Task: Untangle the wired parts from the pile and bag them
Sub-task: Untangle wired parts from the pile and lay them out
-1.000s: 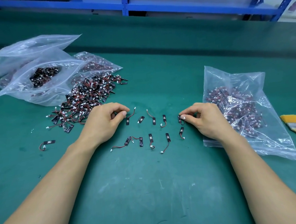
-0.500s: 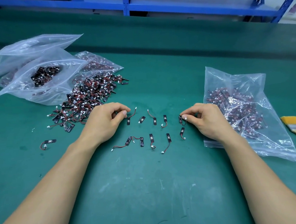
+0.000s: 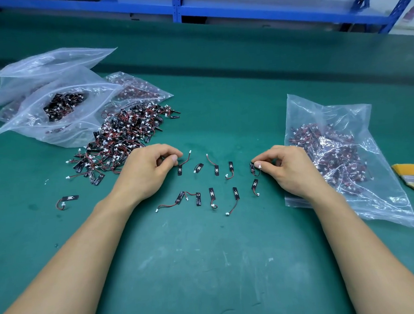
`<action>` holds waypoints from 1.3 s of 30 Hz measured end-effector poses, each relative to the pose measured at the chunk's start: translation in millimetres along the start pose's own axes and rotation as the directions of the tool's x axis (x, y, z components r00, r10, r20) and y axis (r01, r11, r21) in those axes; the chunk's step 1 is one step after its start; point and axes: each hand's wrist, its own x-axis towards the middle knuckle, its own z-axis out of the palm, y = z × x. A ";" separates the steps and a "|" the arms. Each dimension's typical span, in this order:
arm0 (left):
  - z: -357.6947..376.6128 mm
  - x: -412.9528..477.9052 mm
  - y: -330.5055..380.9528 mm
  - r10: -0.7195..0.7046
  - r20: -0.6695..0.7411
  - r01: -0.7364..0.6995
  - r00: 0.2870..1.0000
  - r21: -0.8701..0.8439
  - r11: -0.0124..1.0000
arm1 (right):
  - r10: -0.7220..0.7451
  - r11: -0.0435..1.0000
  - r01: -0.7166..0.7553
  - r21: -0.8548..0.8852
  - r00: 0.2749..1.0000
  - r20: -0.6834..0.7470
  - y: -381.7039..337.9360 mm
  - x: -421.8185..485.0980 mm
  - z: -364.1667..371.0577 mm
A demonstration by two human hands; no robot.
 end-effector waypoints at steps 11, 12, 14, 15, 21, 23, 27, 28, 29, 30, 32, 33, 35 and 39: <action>0.1 0.6 -0.9 -0.009 0.004 0.009 1.000 -0.006 1.000 | 0.003 1.000 -0.003 0.001 1.000 0.001 0.5 0.3 0.5; 0.0 0.6 -0.9 -0.010 0.005 0.010 1.000 -0.007 1.000 | 0.003 1.000 -0.003 0.002 1.000 0.002 0.4 0.1 0.5; 0.0 0.4 -1.0 -0.012 0.007 0.012 1.000 -0.009 1.000 | 0.007 1.000 -0.007 0.003 1.000 0.003 0.3 -0.1 0.3; 0.1 0.2 -1.0 -0.013 0.008 0.013 1.000 -0.013 1.000 | 0.010 1.000 -0.010 0.004 1.000 0.004 0.3 -0.2 0.3; 0.5 0.1 -2.0 -0.013 0.007 0.013 1.000 -0.020 1.000 | 0.014 1.000 -0.014 0.008 1.000 0.008 -0.2 -0.2 -0.1; 0.6 0.1 -2.1 -0.011 0.008 0.011 1.000 -0.017 1.000 | 0.011 1.000 -0.011 0.002 1.000 0.010 -0.4 -0.1 0.1; 0.6 0.1 -1.5 -0.006 0.006 0.006 1.000 -0.018 1.000 | 0.013 1.000 -0.013 0.009 1.000 0.009 0.1 0.0 -0.1; 0.7 0.1 -1.3 -0.007 0.006 0.007 1.000 -0.019 1.000 | 0.015 1.000 -0.015 0.010 1.000 0.009 0.3 -0.1 -0.2; 0.7 0.2 -1.1 -0.008 0.006 0.008 1.000 -0.020 1.000 | 0.015 1.000 -0.015 0.010 1.000 0.008 0.4 0.2 -0.1; 0.7 0.2 -0.9 -0.009 0.007 0.009 1.000 -0.021 1.000 | 0.014 1.000 -0.014 0.008 1.000 0.006 0.6 0.4 0.0; 0.6 0.0 -0.8 -0.008 0.005 0.008 1.000 -0.021 1.000 | 0.010 1.000 -0.010 0.004 1.000 0.006 0.6 0.7 0.4; 0.4 -0.1 -0.7 -0.009 0.005 0.009 1.000 -0.020 1.000 | 0.011 1.000 -0.011 0.004 1.000 0.006 0.7 0.7 0.5; 0.2 -0.2 -0.6 -0.007 0.005 0.007 1.000 -0.017 1.000 | 0.016 1.000 -0.016 0.006 1.000 0.007 0.9 0.6 0.8; -0.2 -0.3 0.1 -0.007 0.007 0.007 1.000 -0.016 1.000 | 0.018 1.000 -0.018 0.003 1.000 0.009 0.5 0.3 0.5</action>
